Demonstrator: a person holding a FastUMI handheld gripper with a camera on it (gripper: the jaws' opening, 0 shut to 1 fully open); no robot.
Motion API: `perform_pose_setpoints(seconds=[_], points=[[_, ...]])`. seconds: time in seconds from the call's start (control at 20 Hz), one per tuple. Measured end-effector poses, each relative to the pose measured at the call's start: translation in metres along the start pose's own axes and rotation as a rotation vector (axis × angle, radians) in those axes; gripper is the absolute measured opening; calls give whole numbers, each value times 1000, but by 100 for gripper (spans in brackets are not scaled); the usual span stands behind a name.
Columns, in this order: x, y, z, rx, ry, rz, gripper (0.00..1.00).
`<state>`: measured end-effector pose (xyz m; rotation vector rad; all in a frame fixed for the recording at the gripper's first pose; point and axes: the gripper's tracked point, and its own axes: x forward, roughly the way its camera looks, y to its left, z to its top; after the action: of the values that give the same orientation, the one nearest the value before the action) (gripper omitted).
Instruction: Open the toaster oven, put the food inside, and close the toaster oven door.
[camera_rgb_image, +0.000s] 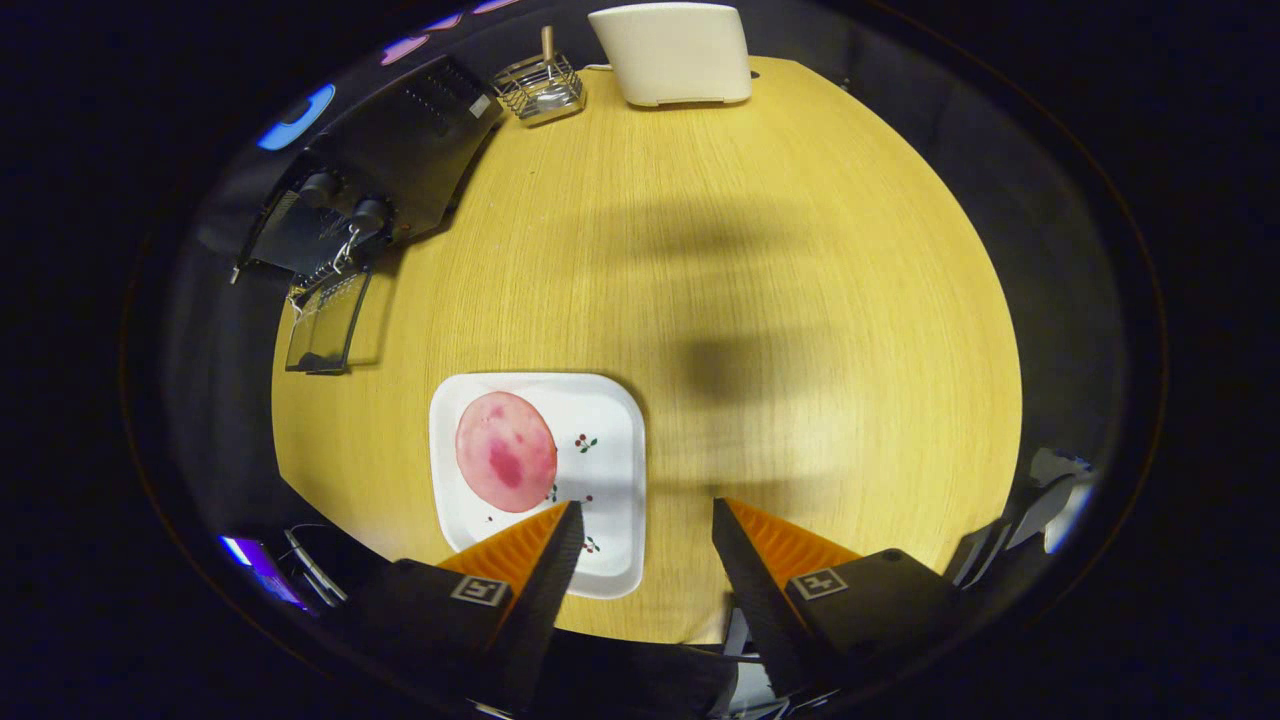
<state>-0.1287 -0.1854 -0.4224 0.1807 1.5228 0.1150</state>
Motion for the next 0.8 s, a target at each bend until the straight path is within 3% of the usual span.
perform_pose_setpoints(seconds=[0.2,0.25,0.4,0.6,0.8], points=[[13,7,-1,-4,61,8,56],[18,2,-3,-32,75,-8,57],[26,2,-8,-41,61,27,12],[26,16,-12,-36,66,188,5],[17,30,-7,37,-3,387,5]])
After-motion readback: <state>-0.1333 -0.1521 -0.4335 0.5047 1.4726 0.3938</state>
